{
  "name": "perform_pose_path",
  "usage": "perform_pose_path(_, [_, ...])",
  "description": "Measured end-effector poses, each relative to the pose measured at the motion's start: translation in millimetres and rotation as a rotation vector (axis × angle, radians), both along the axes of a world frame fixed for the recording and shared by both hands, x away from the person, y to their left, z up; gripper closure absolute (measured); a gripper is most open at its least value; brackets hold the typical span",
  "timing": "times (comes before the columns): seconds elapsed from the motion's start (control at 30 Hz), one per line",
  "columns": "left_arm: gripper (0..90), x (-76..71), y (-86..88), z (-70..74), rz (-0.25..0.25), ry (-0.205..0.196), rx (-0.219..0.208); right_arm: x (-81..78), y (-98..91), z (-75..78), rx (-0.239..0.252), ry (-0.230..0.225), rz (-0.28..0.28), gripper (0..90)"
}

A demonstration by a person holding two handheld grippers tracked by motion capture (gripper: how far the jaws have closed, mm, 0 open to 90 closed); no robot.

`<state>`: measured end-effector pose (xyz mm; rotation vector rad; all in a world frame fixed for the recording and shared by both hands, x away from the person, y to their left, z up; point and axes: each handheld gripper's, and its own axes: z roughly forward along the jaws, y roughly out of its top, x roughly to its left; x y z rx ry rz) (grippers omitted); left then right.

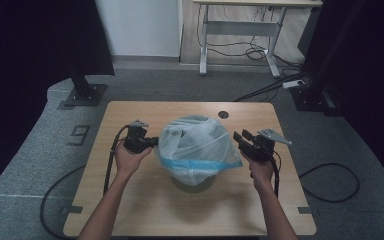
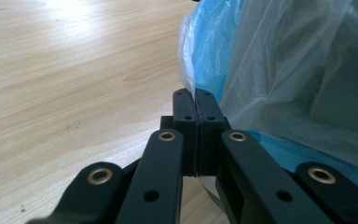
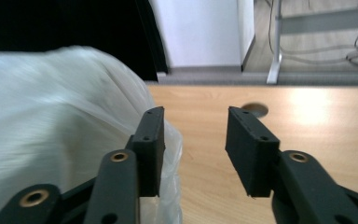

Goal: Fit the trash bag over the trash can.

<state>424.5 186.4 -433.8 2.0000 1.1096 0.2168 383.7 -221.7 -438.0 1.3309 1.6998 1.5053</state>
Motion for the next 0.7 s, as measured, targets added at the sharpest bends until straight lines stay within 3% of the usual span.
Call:
perform_pose_path(0.23, [88.7,0.1,1.0,1.8,0.009,-0.004,-0.001,-41.9,-5.2,3.1,-0.005,-0.060,0.124,51.1])
perform_pose_path(0.47, [88.6,-1.0,0.3,4.2,0.010,-0.006,0.004,-85.0,-8.1,-1.0,-0.020,-0.073,0.281,46.3])
perform_pose_path(0.57, [88.7,-0.9,-0.7,5.3,0.012,-0.007,0.003,-93.9,-4.0,0.5,-0.046,-0.083,0.331,43.5])
perform_pose_path(0.7, [88.6,-0.6,-2.1,4.9,0.016,0.000,-0.005,-90.2,3.1,-0.5,-0.082,-0.083,0.393,41.7])
